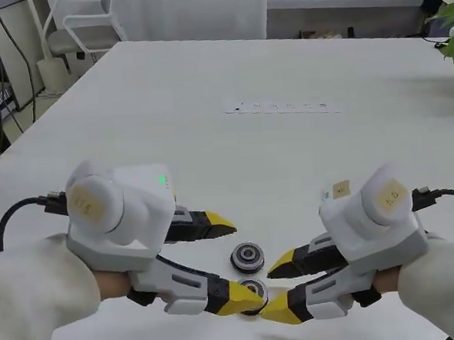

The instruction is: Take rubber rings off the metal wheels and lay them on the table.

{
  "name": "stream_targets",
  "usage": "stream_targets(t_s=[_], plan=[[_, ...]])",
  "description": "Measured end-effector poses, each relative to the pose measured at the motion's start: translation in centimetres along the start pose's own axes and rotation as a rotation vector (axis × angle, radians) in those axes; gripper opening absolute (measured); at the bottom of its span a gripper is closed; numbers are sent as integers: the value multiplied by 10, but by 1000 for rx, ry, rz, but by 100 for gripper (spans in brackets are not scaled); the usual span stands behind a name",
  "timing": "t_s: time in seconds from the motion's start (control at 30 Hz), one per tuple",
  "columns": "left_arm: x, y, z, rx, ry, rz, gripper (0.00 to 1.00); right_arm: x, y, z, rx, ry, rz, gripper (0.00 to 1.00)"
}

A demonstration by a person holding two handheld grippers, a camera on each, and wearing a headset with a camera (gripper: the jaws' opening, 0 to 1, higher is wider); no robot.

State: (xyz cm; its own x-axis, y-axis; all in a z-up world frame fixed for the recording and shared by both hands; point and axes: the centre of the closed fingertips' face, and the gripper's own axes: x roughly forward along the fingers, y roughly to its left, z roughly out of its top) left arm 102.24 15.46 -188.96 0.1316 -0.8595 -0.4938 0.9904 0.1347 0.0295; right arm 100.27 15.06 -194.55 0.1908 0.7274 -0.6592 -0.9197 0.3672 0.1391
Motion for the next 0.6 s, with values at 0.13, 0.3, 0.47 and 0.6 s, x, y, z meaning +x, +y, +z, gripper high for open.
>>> stream_targets(t_s=[0.13,0.3,0.47,0.6], plan=[[9,-5,-9,1,24,-27,41,2,1,-2,-9,13,3,30],[18,-15,-22,30,69,-64,32,5,3,-5,-18,25,8,29],[20,-10,-34,46,110,-46,25,8,5,-7,-28,39,17,28],[19,-3,-32,-8,88,-22,21,9,4,-9,-34,46,10,28]])
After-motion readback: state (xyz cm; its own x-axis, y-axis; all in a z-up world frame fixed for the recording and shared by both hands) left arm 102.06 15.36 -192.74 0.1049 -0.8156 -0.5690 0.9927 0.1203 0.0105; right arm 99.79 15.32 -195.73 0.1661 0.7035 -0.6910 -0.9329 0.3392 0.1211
